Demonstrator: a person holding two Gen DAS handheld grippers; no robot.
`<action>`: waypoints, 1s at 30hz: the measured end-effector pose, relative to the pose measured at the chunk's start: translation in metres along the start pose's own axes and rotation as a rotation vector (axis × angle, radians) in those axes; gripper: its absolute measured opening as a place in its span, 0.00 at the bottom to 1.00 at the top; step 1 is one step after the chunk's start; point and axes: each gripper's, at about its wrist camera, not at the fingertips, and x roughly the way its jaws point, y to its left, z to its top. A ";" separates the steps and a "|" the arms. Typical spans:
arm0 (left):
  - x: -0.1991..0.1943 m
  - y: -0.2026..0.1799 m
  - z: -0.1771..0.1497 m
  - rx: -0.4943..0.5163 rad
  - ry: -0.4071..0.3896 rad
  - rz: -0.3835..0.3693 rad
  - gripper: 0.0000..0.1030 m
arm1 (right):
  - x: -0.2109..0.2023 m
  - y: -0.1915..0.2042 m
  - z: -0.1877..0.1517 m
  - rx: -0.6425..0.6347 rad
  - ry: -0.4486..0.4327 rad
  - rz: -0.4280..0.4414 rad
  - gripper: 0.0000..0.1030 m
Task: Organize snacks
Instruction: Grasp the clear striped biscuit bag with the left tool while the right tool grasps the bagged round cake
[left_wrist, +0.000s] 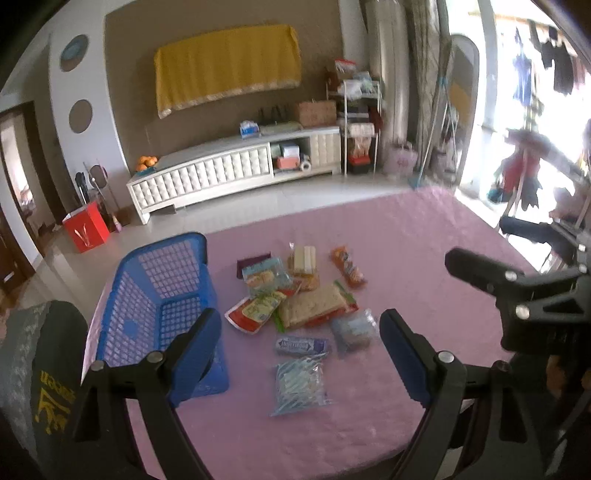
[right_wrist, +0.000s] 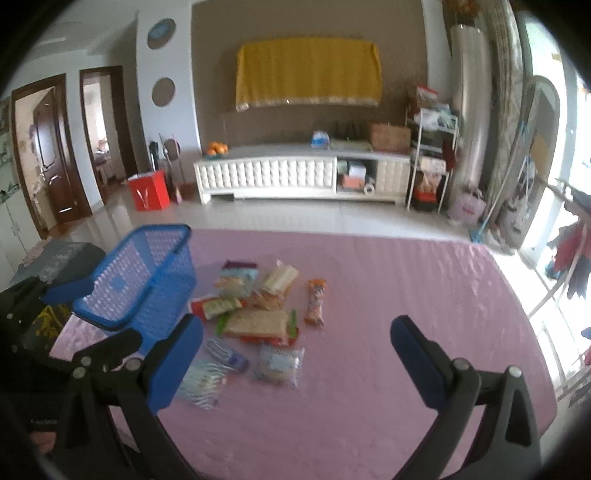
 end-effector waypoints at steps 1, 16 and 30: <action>0.010 -0.002 -0.001 0.009 0.023 0.007 0.84 | 0.003 -0.003 -0.002 0.000 0.010 -0.028 1.00; 0.135 -0.008 -0.058 -0.016 0.332 -0.031 0.83 | 0.093 -0.031 -0.062 0.016 0.341 0.039 1.00; 0.189 0.001 -0.087 -0.019 0.458 -0.041 0.60 | 0.118 -0.016 -0.079 -0.002 0.447 0.084 1.00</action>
